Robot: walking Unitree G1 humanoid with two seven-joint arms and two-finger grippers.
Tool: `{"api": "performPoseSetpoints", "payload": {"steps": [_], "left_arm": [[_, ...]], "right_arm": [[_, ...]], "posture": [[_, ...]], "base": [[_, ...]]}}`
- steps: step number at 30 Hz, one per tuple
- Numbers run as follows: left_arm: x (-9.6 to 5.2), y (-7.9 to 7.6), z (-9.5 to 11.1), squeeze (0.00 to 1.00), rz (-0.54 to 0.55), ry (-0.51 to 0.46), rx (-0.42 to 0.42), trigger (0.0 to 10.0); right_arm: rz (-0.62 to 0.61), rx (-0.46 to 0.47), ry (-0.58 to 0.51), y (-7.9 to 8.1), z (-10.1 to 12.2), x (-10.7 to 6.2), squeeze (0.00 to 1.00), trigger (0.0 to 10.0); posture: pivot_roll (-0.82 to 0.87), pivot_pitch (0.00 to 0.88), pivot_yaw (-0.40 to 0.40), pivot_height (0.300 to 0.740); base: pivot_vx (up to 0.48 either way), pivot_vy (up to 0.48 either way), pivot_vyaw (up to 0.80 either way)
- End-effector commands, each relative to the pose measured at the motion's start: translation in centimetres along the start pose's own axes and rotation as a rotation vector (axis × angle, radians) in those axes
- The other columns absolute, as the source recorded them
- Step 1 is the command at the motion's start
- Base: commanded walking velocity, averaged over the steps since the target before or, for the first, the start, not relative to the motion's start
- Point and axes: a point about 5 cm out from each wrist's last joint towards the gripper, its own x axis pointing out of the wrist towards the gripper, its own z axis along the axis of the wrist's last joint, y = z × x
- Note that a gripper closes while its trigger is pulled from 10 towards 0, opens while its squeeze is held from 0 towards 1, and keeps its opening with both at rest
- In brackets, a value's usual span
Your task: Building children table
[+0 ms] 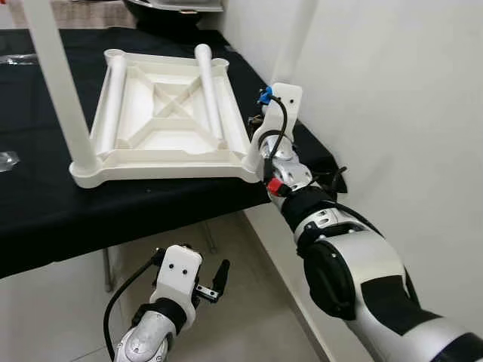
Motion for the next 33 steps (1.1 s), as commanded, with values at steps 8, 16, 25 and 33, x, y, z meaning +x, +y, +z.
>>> {"api": "performPoseSetpoints", "payload": {"steps": [8,16,25,33], "left_arm": [[0.0,-0.2,-0.6,0.0,-0.008,0.026,-0.008,10.0],[0.0,-0.1,-0.5,0.0,-0.005,0.021,-0.005,10.0],[0.0,-0.2,-0.4,0.0,-0.004,0.019,-0.004,10.0],[0.1,-0.1,-0.4,0.0,-0.007,0.018,-0.003,10.0]], "right_arm": [[0.093,0.03,-0.071,-0.6,0.4,0.1,0.0,10.0],[0.479,0.019,-0.088,-1.3,0.3,-0.2,0.0,10.0],[0.918,-0.002,-0.022,0.0,-0.2,-1.6,0.0,10.0],[1.221,0.018,-0.006,2.1,-0.6,-3.2,0.0,10.0]], "posture": [[0.12,0.095,-0.182,0.74],[0.13,0.097,-0.185,0.74],[0.12,0.097,-0.183,0.74],[0.12,0.109,-0.18,0.74]], "base": [[0.0,0.0,0.0],[0.0,0.0,0.0],[0.0,0.0,0.0],[0.0,0.0,0.0]]}}
